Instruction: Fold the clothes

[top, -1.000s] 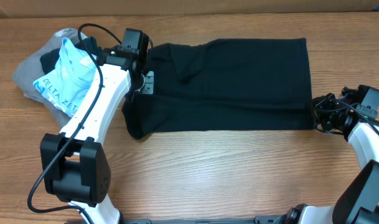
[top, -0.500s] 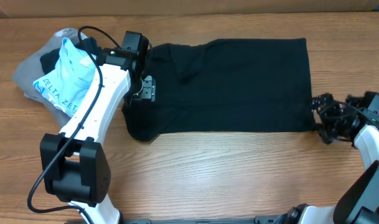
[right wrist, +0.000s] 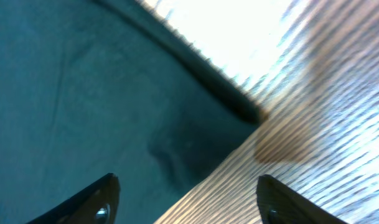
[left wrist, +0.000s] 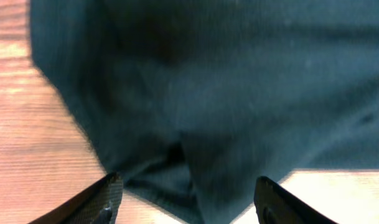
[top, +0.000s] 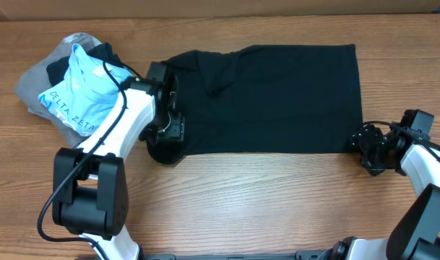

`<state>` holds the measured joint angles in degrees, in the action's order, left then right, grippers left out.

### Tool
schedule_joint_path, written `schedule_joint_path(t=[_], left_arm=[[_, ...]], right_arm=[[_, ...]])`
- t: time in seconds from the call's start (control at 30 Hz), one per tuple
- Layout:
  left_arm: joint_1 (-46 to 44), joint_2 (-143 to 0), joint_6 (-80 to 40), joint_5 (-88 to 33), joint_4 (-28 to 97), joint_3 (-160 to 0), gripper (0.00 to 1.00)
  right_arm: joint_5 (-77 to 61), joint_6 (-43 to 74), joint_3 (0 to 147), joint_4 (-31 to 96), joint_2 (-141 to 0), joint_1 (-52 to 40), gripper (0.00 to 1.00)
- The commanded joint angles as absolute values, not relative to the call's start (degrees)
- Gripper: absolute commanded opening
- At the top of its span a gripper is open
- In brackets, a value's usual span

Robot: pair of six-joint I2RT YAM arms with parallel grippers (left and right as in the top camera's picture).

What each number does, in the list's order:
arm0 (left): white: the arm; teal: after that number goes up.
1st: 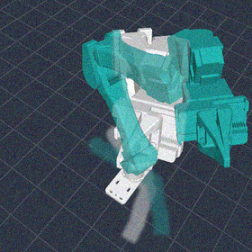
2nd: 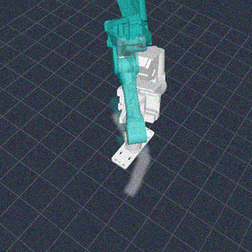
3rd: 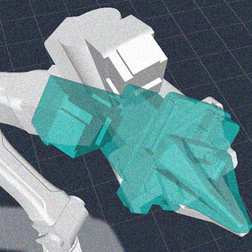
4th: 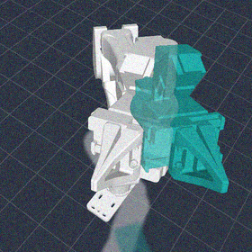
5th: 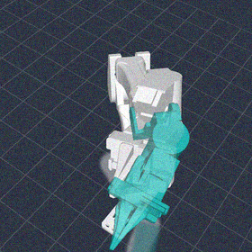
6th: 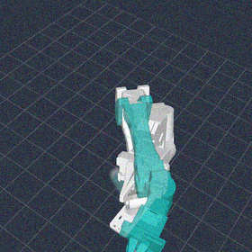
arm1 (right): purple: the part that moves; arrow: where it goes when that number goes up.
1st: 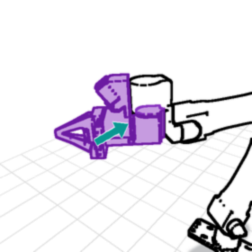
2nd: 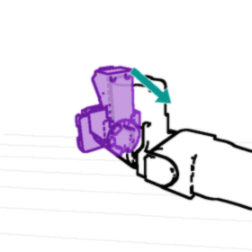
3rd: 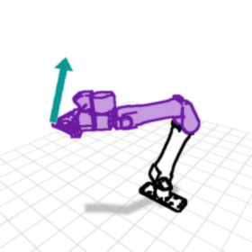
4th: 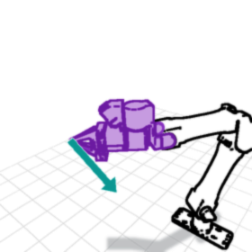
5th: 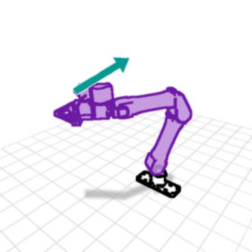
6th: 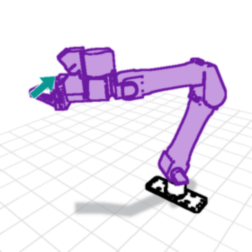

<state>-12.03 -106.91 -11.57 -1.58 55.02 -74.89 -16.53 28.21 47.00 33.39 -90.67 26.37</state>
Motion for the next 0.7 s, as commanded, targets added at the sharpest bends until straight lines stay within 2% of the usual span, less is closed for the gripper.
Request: schedule_joint_path(t=[0.0,0.1,0.23,0.47,0.67], left_arm=[[-12.0,-107.2,-11.4,-2.6,49.7,-72.7,0.64],[-12.0,-107.3,-11.8,-2.6,44.9,-72.0,0.53],[-12.0,-107.5,-11.8,-0.7,41.3,-72.0,0.48],[-11.9,-109.1,-12.0,4.6,38.6,-72.0,0.57],[-11.9,-112.7,-12.1,4.5,37.0,-72.1,0.55]], right_arm=[[-13.8,30.3,46.7,32.4,-91.6,26.3,0.72],[-13.8,30.3,46.7,32.2,-92.1,26.3,0.72],[-13.7,30.3,46.7,32.3,-92.4,26.3,0.71],[-13.7,30.3,46.7,32.4,-92.4,26.3,0.71],[-13.7,30.3,46.7,32.8,-92.4,26.3,0.71]])
